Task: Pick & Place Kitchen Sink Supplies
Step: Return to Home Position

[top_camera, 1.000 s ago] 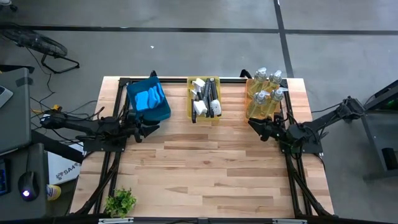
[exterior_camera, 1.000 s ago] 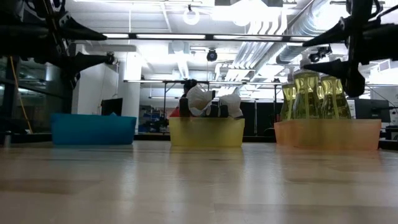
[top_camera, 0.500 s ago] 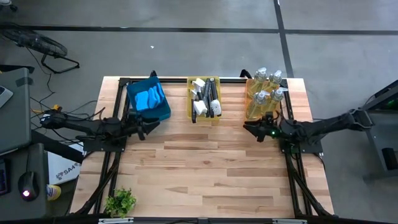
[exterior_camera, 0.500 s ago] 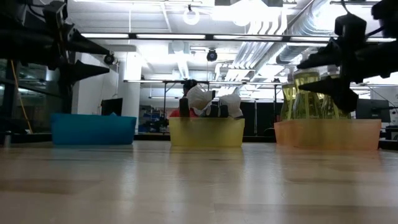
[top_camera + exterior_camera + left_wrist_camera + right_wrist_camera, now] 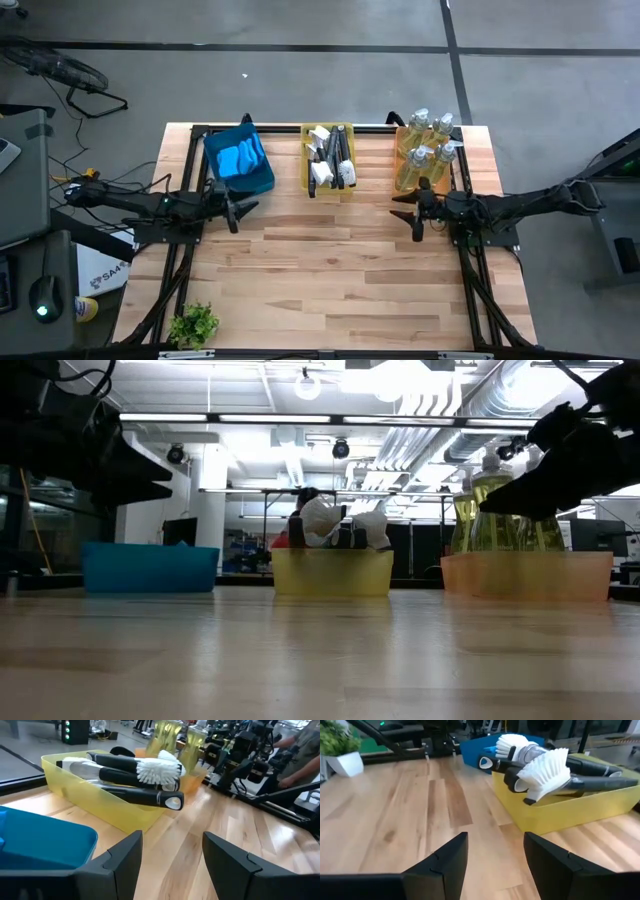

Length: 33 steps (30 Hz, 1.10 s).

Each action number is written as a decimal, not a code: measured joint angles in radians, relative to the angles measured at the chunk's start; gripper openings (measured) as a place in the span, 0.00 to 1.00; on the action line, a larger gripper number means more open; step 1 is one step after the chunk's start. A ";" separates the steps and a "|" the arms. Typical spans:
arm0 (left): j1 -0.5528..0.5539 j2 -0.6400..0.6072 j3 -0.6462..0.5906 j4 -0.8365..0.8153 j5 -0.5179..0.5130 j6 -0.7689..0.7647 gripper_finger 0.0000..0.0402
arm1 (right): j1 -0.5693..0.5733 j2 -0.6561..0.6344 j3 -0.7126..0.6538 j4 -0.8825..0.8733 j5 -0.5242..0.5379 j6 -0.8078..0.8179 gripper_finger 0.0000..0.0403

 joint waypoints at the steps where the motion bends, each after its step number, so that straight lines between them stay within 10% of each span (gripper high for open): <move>1: 0.000 0.000 0.000 0.000 0.000 0.000 0.50 | 0.000 0.000 0.000 0.000 0.006 -0.016 0.46; 33: 0.000 0.000 0.001 0.000 0.000 0.000 0.50 | 0.001 0.000 0.000 0.000 0.014 -0.074 0.46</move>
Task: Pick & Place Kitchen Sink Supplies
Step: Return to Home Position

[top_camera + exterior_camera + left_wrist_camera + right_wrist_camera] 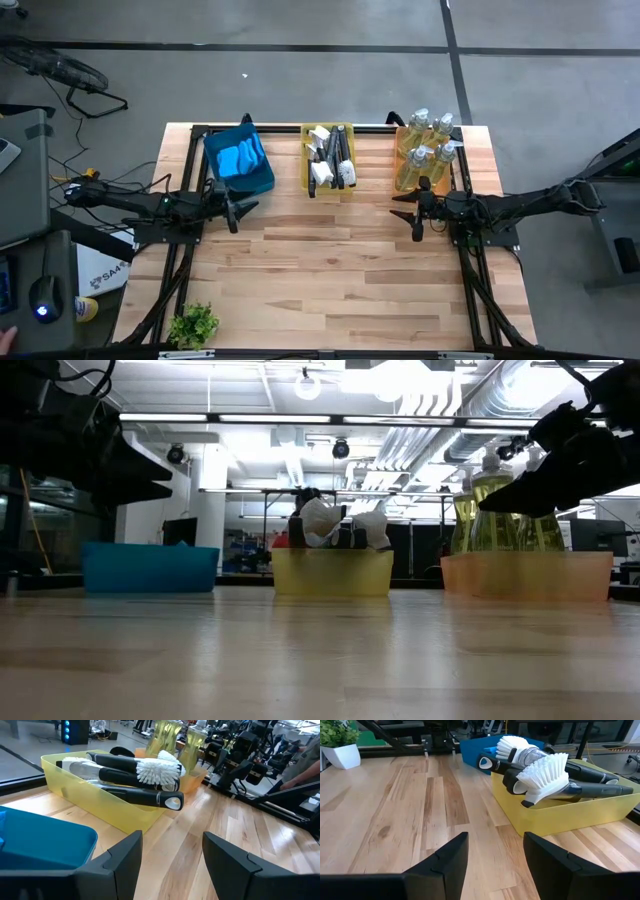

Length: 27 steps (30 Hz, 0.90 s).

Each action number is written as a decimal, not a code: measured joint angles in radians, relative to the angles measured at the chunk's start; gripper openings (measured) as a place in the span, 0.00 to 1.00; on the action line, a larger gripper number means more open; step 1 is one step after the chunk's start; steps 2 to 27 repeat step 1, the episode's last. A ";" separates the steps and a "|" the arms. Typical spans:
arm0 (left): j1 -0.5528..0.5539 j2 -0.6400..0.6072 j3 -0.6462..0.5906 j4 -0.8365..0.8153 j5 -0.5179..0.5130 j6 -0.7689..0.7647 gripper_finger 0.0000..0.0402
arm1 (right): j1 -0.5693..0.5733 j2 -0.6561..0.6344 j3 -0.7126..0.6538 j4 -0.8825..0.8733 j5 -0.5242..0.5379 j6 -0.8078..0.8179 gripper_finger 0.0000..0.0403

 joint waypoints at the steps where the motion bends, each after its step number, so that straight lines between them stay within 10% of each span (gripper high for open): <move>1: 0.000 0.000 0.000 0.000 0.000 0.000 0.50 | 0.000 0.000 0.000 0.000 0.000 0.000 0.46; 27: 0.000 0.000 0.000 0.000 0.000 0.000 0.50 | 0.000 0.000 0.000 0.000 0.000 0.000 0.46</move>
